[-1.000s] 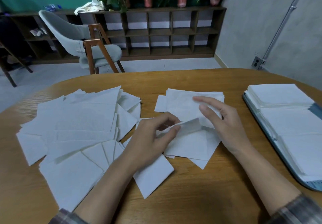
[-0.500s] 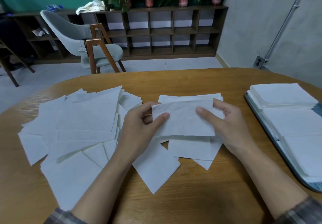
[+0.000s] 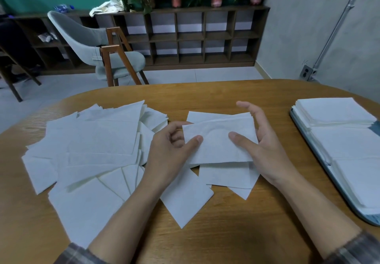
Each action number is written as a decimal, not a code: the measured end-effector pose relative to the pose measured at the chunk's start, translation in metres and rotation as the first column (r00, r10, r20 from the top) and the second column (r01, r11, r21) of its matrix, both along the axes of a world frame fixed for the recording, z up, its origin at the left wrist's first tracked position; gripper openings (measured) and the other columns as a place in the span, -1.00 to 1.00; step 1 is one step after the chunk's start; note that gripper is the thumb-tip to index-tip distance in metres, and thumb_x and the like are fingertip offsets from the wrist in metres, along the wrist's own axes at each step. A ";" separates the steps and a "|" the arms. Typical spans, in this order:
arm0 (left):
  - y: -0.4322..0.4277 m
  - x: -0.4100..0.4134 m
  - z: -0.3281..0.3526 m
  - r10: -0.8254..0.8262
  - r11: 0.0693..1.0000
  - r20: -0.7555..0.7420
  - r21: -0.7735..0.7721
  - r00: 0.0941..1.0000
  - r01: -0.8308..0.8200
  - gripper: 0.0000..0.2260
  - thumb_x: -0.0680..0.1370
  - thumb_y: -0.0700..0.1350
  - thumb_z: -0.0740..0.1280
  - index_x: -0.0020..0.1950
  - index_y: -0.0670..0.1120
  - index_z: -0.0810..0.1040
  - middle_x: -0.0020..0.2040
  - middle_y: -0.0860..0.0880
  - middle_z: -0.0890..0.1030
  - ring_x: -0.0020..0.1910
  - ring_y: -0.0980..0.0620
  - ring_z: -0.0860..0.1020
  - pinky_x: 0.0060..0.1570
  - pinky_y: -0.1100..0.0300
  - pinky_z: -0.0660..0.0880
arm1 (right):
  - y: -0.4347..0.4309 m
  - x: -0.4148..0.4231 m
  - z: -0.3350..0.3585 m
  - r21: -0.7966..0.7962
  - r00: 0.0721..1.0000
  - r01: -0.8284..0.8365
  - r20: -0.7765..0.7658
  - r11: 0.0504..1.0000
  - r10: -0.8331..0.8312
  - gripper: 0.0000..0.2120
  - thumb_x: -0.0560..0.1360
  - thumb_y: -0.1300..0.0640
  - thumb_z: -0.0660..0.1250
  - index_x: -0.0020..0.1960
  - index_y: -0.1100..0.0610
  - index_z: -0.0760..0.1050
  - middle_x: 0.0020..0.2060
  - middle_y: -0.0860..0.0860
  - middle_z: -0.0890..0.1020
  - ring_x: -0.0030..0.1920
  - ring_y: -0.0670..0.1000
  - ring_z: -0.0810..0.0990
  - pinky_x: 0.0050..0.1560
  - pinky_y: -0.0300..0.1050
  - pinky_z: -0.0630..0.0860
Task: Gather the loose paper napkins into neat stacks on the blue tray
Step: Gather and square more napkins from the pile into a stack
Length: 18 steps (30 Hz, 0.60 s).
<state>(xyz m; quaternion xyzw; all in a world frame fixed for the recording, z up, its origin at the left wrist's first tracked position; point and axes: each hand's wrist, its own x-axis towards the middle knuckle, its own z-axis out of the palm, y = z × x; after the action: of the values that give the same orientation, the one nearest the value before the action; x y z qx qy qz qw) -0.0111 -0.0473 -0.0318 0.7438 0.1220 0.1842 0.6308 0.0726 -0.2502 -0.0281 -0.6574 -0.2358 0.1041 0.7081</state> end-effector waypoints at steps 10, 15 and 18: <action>0.004 -0.003 0.013 -0.077 0.995 0.025 -0.068 0.997 0.079 -0.59 0.59 -0.17 0.49 0.38 0.08 0.49 -0.04 0.11 0.78 -0.11 0.09 0.75 -0.22 0.26 0.63 | -0.003 0.002 0.000 0.052 0.990 -0.118 -0.068 0.992 0.121 -0.47 0.51 0.15 0.47 0.39 -0.21 0.46 0.17 0.11 0.68 0.19 0.20 0.69 0.11 0.10 0.66; 0.008 0.000 0.002 -0.103 0.977 -0.004 0.189 0.995 0.102 -0.48 0.59 -0.14 0.50 0.47 0.16 0.38 0.03 0.14 0.73 -0.01 0.20 0.69 -0.13 0.30 0.60 | -0.004 0.006 -0.003 -0.218 0.995 -0.054 0.068 0.974 0.070 -0.80 0.54 0.23 0.50 0.13 0.04 0.74 0.12 -0.17 0.74 0.22 -0.17 0.65 0.15 -0.34 0.51; 0.015 -0.001 -0.005 -0.171 0.849 -0.174 0.474 0.970 0.234 -0.28 0.53 -0.09 0.53 0.48 0.31 0.18 0.19 0.24 0.52 0.17 0.25 0.53 0.01 0.35 0.51 | -0.006 0.013 -0.011 -0.291 0.988 0.101 0.138 0.951 -0.062 -0.77 0.56 0.29 0.48 0.10 0.01 0.74 0.08 -0.28 0.73 0.20 -0.31 0.61 0.16 -0.49 0.42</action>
<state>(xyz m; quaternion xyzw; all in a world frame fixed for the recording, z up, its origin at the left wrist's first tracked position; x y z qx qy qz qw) -0.0117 -0.0320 -0.0372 0.8982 0.0313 0.0946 0.4282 0.0857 -0.2558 -0.0394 -0.7709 -0.2347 0.0670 0.5883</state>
